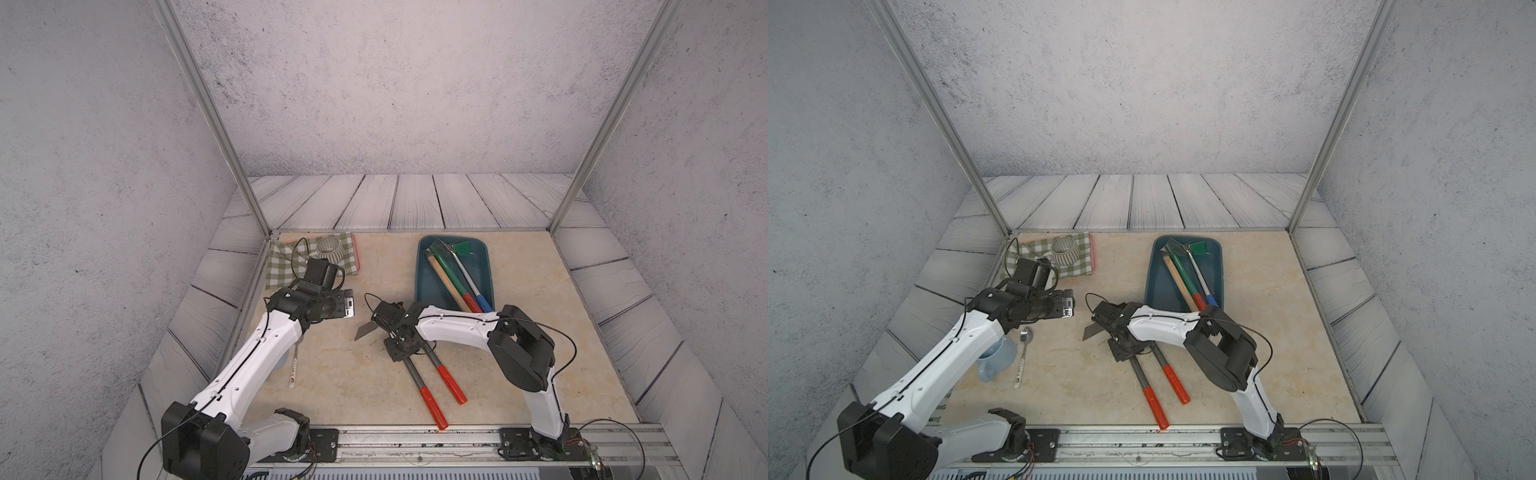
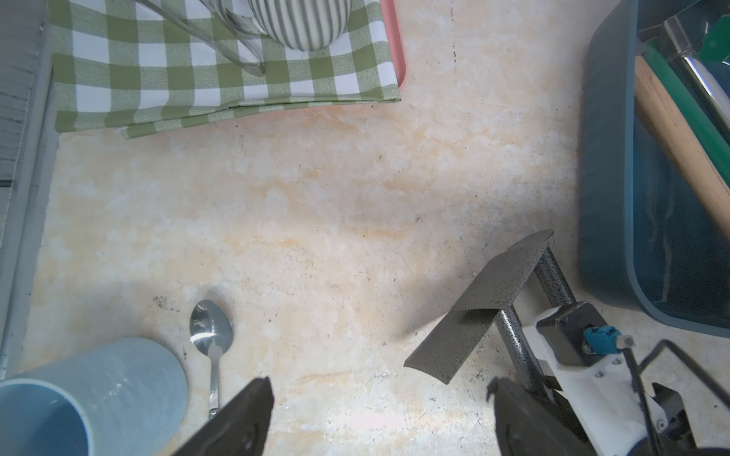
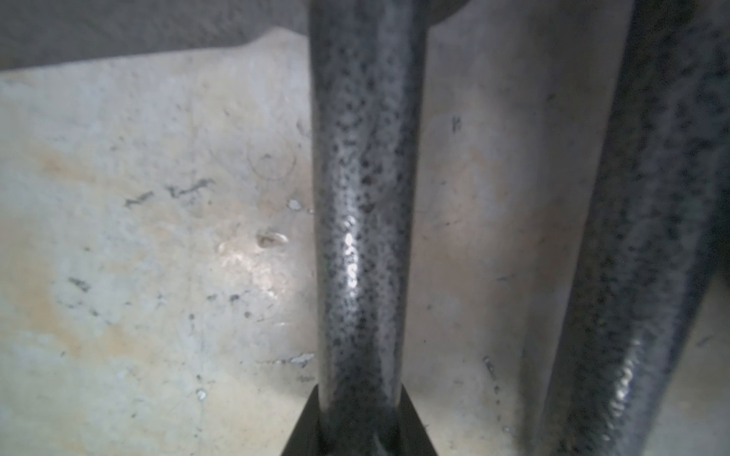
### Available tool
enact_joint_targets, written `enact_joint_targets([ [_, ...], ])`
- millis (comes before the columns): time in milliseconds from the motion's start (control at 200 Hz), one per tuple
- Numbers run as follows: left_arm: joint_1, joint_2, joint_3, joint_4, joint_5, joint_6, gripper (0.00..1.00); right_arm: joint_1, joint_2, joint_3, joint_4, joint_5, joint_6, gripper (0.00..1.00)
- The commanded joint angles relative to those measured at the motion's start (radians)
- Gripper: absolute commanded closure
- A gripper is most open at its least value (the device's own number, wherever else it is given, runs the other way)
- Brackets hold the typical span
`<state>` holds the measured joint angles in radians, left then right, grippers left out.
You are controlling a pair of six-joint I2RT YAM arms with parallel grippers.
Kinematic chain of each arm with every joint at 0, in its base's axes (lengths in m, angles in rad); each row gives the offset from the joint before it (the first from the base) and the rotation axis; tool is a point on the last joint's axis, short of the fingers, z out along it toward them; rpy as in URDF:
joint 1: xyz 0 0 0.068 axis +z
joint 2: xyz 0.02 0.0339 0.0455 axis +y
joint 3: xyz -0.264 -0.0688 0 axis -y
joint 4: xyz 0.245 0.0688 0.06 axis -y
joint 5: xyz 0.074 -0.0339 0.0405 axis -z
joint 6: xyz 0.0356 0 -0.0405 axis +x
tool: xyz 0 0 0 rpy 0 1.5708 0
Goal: Put the small hoe into the storage box
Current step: Pick up the hoe from the center of the board.
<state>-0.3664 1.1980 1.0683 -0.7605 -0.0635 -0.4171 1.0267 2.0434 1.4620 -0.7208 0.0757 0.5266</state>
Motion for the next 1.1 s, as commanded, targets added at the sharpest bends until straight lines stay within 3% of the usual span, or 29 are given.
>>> enact_joint_targets([
  [0, 0.004, -0.01, -0.004, -0.015, -0.012, 0.014, 0.1, 0.003, -0.034, 0.04, -0.053, 0.053, -0.046, 1.0],
  [671, 0.004, -0.02, 0.008, -0.03, -0.024, 0.021, 0.1, -0.008, -0.161, 0.297, -0.278, 0.141, -0.177, 1.0],
  [1096, 0.004, -0.03, 0.015, -0.034, -0.036, 0.021, 0.1, -0.13, -0.18, 0.42, -0.371, 0.184, -0.282, 1.0],
])
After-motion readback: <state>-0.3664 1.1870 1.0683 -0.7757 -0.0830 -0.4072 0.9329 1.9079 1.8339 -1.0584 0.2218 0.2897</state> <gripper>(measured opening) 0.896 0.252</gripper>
